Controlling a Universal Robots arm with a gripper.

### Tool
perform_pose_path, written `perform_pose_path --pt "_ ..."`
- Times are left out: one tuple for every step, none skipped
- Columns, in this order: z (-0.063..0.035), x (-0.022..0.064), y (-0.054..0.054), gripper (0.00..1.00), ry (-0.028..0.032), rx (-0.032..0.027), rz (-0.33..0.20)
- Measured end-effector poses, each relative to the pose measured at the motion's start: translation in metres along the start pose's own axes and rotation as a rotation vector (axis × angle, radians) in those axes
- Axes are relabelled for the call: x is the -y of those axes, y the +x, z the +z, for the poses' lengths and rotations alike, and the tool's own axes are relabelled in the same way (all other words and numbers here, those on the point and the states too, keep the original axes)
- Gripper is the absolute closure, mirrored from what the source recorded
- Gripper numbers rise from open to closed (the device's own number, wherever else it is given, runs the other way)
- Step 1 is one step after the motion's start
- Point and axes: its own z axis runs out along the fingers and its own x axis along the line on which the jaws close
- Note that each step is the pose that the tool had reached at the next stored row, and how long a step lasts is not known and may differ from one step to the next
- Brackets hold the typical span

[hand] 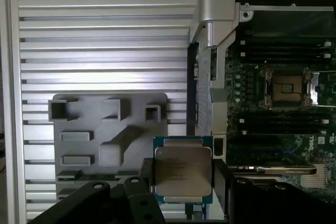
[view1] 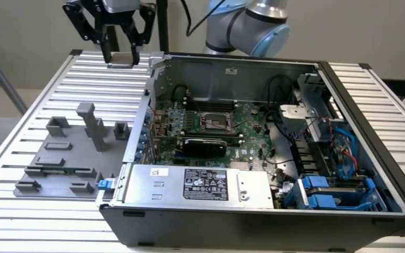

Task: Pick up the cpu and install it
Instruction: 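Pick up the cpu and move it towards the insertion slot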

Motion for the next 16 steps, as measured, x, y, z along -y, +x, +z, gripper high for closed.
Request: perform_pose_path --pt "0.0 -0.0007 -0.005 0.45 0.0 0.0 0.0" --pt "0.0001 -0.0015 -0.009 0.45 -0.0001 0.0 0.0" --pt "0.0001 -0.0022 -0.014 0.45 0.0 0.0 0.0" --pt "0.0001 -0.003 -0.018 0.45 0.0 0.0 0.0" --pt "0.0001 -0.0039 -0.023 0.45 -0.0001 0.0001 0.0" --pt "0.0001 -0.0048 -0.027 0.45 0.0 0.0 0.0" --pt "0.0002 -0.0057 -0.032 0.45 -0.0001 0.0 0.0" --pt "0.0003 -0.0066 -0.036 0.45 0.0 0.0 0.0" --pt "0.0003 -0.0076 -0.041 0.45 0.0 -0.0001 0.0" --pt "0.0004 -0.0086 -0.045 0.45 0.0001 -0.0001 0.0" --pt "0.0006 -0.0096 -0.05 0.45 0.0 -0.0001 0.0" --pt "0.0008 -0.0107 -0.054 0.45 0.0 -0.0001 0.0" --pt "0.001 -0.0117 -0.059 0.45 0.0 -0.0002 0.0" --pt "0.0013 -0.0128 -0.063 0.45 0.0 -0.0002 0.0" --pt "0.0015 -0.0139 -0.068 0.45 0.0001 -0.0003 0.0" --pt "0.0019 -0.0149 -0.073 0.45 0.0001 -0.0004 0.0"
